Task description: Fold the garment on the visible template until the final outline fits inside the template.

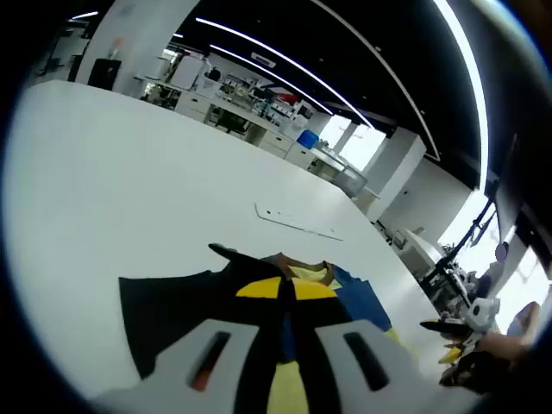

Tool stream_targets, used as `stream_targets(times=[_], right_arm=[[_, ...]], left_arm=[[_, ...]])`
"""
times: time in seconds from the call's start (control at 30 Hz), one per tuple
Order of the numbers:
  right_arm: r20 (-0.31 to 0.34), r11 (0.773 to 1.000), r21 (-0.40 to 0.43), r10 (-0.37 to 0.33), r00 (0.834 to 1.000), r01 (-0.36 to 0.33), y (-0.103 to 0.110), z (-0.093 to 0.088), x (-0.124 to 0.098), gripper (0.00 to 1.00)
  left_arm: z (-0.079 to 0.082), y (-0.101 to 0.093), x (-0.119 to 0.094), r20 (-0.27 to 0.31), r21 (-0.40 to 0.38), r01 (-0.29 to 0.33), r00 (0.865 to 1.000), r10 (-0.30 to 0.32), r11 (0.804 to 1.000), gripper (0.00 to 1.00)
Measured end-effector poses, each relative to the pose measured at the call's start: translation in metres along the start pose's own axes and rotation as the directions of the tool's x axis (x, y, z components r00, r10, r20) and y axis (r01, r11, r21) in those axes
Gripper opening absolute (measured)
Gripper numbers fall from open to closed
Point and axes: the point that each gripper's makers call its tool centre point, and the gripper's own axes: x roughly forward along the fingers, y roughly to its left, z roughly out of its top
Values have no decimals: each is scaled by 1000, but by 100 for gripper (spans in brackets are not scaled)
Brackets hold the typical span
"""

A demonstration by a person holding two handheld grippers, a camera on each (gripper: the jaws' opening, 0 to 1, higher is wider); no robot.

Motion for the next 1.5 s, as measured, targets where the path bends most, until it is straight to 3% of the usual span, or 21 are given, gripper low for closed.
stream_targets(times=[0.27, 0.77, 1.03, 1.2, 1.33, 1.5], right_arm=[[2, 1000, 24, -10, 1000, 10, -3, -5, -3, 99], [7, 997, 69, -29, 1000, 28, -7, -17, -12, 99], [1, 995, 94, -43, 999, 43, -12, -24, -18, 99], [-3, 993, 106, -46, 999, 46, -10, -29, -17, 99], [-3, 992, 117, -47, 999, 47, -9, -33, -18, 99], [-9, 991, 126, -46, 999, 47, -9, -38, -18, 99]], left_arm=[[-8, -39, 34, -15, -12, 78, 997, -78, 997, 0], [-49, -118, 92, -57, -47, 205, 977, -207, 978, 0], [-78, -159, 113, -118, -50, 277, 952, -281, 960, 0], [-107, -186, 120, -193, -25, 330, 925, -328, 944, 0], [-131, -198, 122, -249, -25, 350, 905, -345, 937, 0], [-157, -200, 128, -302, -27, 344, 892, -336, 939, 0]])
